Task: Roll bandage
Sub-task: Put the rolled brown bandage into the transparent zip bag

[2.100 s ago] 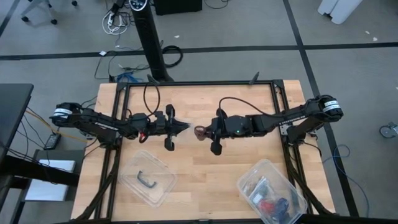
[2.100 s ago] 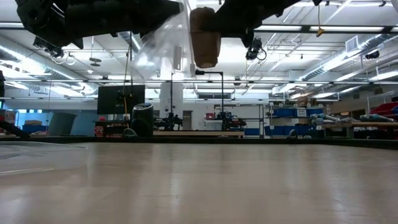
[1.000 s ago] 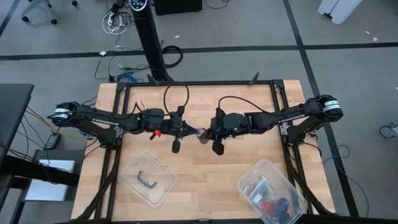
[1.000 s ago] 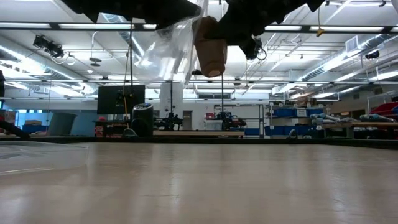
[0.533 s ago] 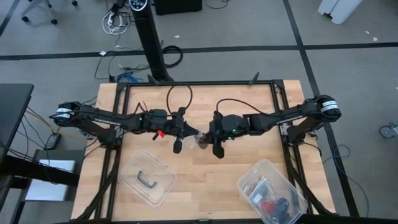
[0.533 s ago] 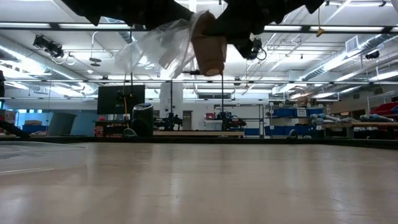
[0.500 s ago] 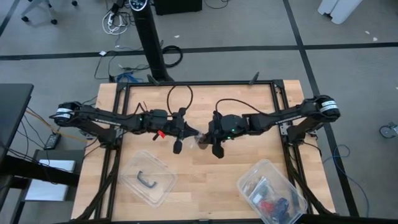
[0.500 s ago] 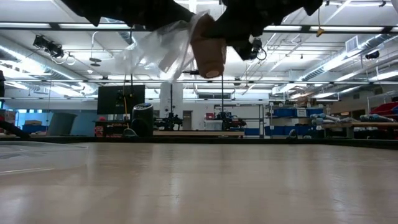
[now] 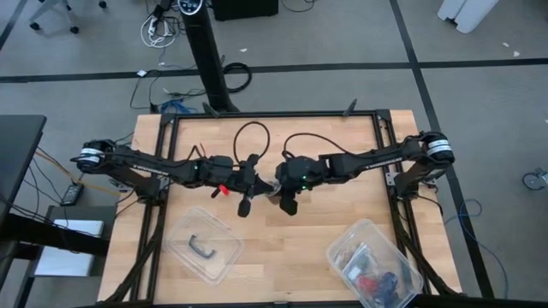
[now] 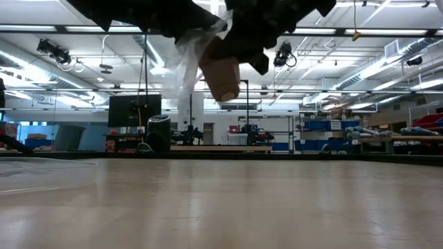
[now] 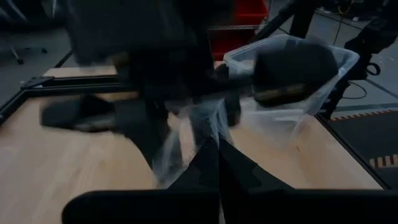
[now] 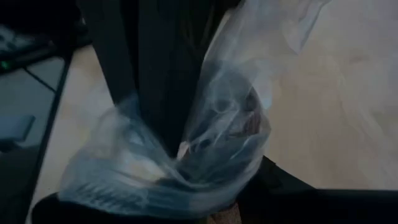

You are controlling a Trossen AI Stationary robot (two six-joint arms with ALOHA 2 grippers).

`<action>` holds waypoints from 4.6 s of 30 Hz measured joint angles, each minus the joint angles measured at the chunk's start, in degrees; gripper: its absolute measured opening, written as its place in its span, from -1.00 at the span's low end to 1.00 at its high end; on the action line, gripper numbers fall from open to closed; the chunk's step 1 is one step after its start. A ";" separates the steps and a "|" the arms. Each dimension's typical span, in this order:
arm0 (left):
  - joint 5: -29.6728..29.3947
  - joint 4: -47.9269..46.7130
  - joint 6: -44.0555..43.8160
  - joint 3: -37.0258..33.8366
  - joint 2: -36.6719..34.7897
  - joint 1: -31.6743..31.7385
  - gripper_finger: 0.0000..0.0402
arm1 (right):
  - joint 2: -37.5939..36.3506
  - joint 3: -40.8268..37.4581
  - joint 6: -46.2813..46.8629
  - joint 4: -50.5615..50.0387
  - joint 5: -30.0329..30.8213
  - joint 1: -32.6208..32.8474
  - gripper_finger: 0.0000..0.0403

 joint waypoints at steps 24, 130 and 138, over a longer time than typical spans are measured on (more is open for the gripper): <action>-2.50 22.92 -1.50 -12.54 0.11 -2.18 -1.00 | -0.68 -0.39 -5.34 -0.87 3.26 4.33 -0.82; 7.15 39.26 -9.30 -20.17 -0.21 -3.32 -0.66 | -15.82 -5.20 -10.39 -8.82 18.55 11.43 -0.90; 6.01 38.01 -8.72 -20.46 -2.69 -2.97 -0.47 | -15.74 -5.22 -7.70 -12.68 20.96 11.68 -0.90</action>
